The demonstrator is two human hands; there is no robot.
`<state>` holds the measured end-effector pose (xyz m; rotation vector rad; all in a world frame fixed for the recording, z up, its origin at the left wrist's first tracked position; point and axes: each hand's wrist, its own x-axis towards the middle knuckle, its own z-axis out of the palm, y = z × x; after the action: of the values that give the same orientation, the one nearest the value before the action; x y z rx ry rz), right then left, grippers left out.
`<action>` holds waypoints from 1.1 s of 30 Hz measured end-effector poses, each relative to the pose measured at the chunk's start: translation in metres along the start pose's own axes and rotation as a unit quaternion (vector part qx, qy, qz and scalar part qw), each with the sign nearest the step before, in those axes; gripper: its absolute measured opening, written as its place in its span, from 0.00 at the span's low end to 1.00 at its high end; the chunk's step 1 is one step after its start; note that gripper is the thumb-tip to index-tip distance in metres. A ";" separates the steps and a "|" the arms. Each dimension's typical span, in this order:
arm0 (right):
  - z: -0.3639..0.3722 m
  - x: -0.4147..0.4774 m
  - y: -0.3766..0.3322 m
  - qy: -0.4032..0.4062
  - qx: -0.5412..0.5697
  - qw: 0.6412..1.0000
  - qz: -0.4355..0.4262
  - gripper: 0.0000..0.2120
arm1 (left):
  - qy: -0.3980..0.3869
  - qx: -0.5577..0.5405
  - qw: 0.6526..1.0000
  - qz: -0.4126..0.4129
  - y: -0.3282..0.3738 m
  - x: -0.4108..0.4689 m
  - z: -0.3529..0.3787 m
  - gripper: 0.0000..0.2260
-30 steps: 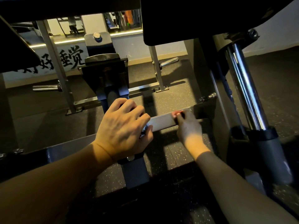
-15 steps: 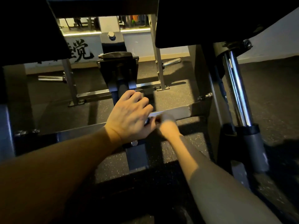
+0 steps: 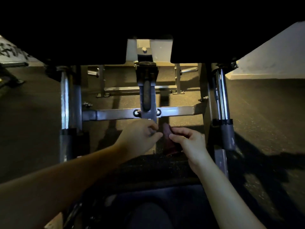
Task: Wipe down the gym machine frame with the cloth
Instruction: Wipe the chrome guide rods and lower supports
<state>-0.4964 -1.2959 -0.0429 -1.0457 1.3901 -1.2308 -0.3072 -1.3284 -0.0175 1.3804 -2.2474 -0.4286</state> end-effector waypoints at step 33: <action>0.405 -0.187 -0.167 -0.219 -0.104 0.945 -0.219 0.08 | 0.192 -0.357 0.894 -0.192 -0.140 -0.302 -0.342 0.08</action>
<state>-0.0664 -1.1984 0.1367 -1.7283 0.9785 -1.0743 0.0979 -1.1277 0.1347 1.3282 -1.2844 -0.9122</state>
